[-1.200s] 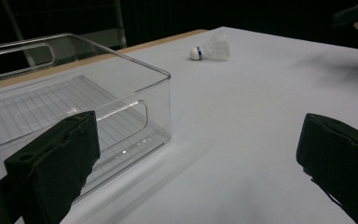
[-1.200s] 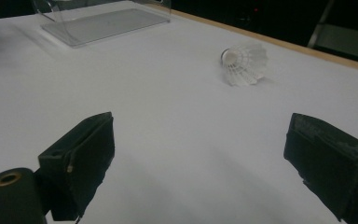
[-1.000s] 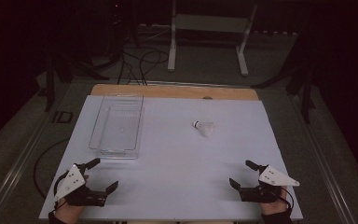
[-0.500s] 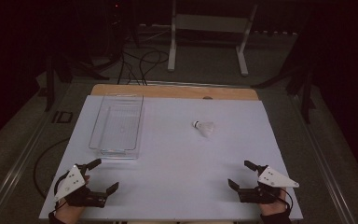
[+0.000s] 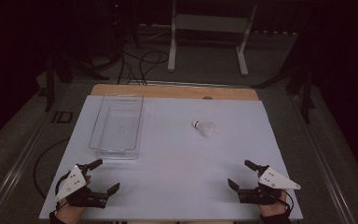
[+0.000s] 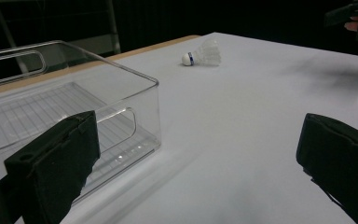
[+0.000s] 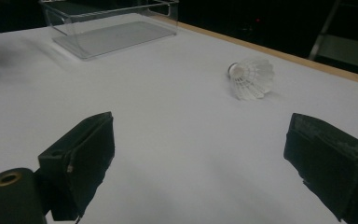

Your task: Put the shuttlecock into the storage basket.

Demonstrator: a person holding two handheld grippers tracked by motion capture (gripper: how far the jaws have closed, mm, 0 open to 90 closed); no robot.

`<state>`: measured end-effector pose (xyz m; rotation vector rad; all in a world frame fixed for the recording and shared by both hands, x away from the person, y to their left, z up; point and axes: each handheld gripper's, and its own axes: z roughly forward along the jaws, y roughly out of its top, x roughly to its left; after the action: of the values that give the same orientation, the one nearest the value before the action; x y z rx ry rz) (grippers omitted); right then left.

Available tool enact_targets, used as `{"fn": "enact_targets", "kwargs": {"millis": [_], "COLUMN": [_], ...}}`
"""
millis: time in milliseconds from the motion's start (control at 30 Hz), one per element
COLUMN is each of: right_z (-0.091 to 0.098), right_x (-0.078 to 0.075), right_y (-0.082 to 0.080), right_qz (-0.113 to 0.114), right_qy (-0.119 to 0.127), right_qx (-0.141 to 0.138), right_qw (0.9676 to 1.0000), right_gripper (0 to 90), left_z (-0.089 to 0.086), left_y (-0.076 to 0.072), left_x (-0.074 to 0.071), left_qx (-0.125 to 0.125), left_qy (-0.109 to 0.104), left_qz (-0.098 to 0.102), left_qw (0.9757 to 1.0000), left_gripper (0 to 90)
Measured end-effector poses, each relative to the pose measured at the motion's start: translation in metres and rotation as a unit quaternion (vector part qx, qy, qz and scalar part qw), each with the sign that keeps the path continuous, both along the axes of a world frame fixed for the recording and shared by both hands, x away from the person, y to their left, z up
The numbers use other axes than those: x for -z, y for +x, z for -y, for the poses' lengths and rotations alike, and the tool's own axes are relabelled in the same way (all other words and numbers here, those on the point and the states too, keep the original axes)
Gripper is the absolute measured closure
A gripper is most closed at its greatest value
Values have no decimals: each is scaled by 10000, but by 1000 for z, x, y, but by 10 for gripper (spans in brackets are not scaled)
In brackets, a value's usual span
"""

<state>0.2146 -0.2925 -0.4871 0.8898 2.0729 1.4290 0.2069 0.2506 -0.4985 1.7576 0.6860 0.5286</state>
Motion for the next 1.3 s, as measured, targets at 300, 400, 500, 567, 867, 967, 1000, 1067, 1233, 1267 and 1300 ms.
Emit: {"fn": "enact_targets", "kwargs": {"millis": [300,400,500,567,867,967,1000,1067,1233,1267,1300], "right_z": [0,1,2,3,10,10,10,9,6,6,5], "right_x": [-17,-22,-33,-38,-57,-64,-64,-66,-73,-73,-73], "right_y": [2,2,6,8,19,23,23,26,37,37,40], "right_qz": [-145,-202,-258,-253,-463,-432,-432,-509,-1018,-1018,-1185], "right_qy": [16,44,-83,-193,-455,-594,-594,-723,-1385,-1385,-1437], "right_qx": [-107,-142,-127,-60,73,-10,-10,-28,-76,-76,-115], "right_qw": [9998,9997,9996,9995,9979,9973,9973,9961,9851,9851,9824], "right_gripper": [87,87,87,87,87,87,87,86,87,87,87], "left_z": [0,0,1,1,2,3,3,3,3,3,3], "left_y": [0,-1,0,0,0,-1,-1,-1,-1,-1,0], "left_x": [-1,-1,-1,-1,-1,-2,-2,-2,-2,-2,-2], "left_qx": [-17,-15,12,44,79,80,80,93,133,133,134], "left_qy": [-3,-6,18,-7,-12,15,15,-3,-67,-67,-44], "left_qz": [12,11,-13,-16,-50,-26,-26,-34,-79,-79,-71], "left_qw": [10000,10000,10000,10000,10000,10000,10000,10000,9999,9999,9999], "left_gripper": [1,1,1,1,1,1,1,1,1,1,1]}}
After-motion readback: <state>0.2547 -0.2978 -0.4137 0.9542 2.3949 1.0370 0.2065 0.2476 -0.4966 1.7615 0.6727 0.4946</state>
